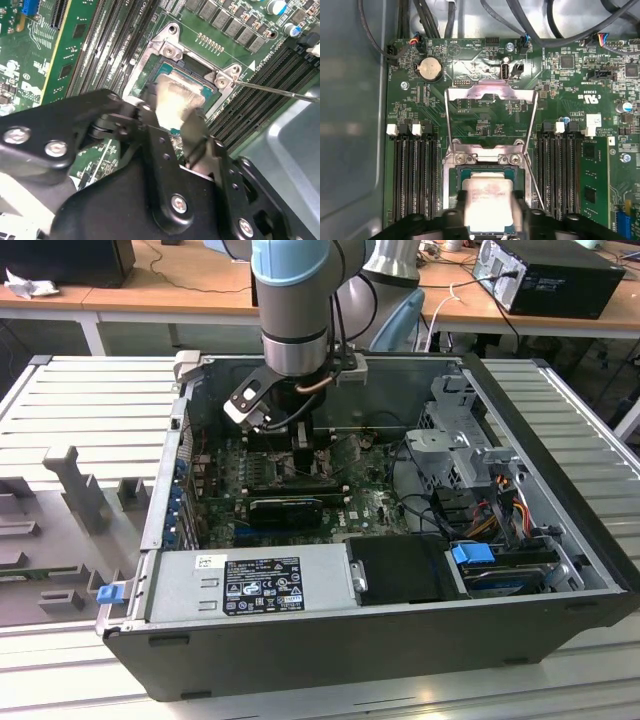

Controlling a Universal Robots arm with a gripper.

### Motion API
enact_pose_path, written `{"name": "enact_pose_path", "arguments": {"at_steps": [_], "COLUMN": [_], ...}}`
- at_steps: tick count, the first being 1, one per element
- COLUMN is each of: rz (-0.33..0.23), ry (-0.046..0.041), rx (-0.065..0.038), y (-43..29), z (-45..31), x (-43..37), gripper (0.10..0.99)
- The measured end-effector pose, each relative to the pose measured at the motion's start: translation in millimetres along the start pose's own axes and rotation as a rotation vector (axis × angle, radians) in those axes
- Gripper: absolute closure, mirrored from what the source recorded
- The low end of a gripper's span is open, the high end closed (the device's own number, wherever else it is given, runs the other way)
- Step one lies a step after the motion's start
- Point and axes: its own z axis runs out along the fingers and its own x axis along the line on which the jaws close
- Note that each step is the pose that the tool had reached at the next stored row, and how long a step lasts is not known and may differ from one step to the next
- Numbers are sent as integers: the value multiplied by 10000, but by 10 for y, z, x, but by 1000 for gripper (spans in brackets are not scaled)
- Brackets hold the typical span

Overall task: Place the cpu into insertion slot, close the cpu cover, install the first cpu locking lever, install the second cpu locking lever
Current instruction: 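Place the cpu into insertion slot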

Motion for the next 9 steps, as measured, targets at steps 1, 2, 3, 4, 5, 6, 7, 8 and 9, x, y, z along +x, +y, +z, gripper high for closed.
{"name": "enact_pose_path", "arguments": {"at_steps": [1, 2, 3, 4, 5, 6, 7, 8, 9], "rz": [0, 1, 2, 3, 3, 4, 4, 4, 4], "ry": [0, -1, -2, -1, -1, -1, -1, -1, -1], "rx": [0, 0, 1, 2, 4, 5, 5, 5, 5], "y": [1, 1, 2, 3, 4, 5, 6, 7, 9], "z": [-8, -16, -26, -37, -50, -64, -73, -87, -108], "x": [0, 0, 0, 0, 1, 1, 1, 1, 1], "gripper": [627, 686, 745, 808, 867, 867, 925, 980, 980]}}
